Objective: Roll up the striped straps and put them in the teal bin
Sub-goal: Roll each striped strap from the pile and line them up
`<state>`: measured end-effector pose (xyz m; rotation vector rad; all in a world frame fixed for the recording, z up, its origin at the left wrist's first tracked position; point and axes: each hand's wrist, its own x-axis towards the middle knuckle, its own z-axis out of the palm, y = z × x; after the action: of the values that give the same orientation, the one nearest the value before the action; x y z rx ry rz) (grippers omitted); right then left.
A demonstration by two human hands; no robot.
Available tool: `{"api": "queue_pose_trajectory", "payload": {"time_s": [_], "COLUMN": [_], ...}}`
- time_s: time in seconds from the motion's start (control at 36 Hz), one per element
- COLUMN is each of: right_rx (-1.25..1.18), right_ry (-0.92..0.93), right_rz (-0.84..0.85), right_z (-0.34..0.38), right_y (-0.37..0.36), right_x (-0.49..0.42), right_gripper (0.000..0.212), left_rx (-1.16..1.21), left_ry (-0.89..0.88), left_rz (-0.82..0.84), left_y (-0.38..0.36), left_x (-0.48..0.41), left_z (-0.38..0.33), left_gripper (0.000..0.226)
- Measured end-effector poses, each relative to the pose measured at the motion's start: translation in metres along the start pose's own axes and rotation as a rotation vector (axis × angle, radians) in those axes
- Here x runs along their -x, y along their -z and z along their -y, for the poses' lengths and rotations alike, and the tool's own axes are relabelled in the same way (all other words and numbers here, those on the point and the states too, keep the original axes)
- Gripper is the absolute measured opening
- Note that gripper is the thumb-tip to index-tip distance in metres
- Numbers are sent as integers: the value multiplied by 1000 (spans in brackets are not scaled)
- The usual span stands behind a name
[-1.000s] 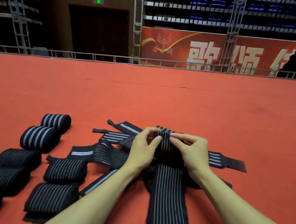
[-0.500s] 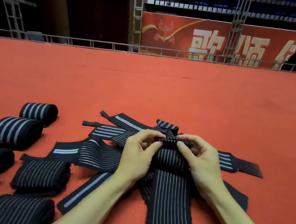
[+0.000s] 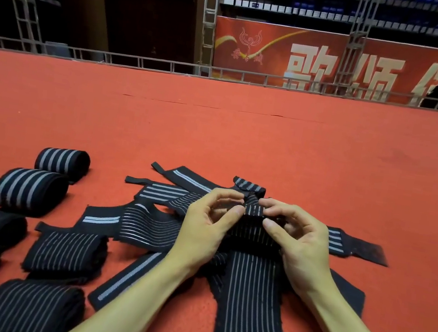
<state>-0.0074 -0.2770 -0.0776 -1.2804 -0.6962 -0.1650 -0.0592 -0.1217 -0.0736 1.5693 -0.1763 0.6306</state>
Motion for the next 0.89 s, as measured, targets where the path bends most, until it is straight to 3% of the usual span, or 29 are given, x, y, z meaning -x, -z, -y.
{"api": "queue_pose_trajectory", "payload": {"time_s": [0.14,0.31,0.56,0.89], "right_rx": [-37,57,182,259], "right_ry": [1,-2,3,0], "right_rz": [3,54,15,52], "right_z": [1,5,2,-1], "right_y": [1,2,2,1], "right_x": [1,1,-1,0], "right_gripper": [25,38,28,35], "left_rx": [-80,-84,-151,-93], "left_ry": [-16,-82,-104,-155], "left_rz": [48,-29,-40,-32], "left_y": [0,0,-1,-3], "left_x": [1,1,1,2], "left_z": [-4,-1,-1,-3], "left_gripper": [21,27,27,37]}}
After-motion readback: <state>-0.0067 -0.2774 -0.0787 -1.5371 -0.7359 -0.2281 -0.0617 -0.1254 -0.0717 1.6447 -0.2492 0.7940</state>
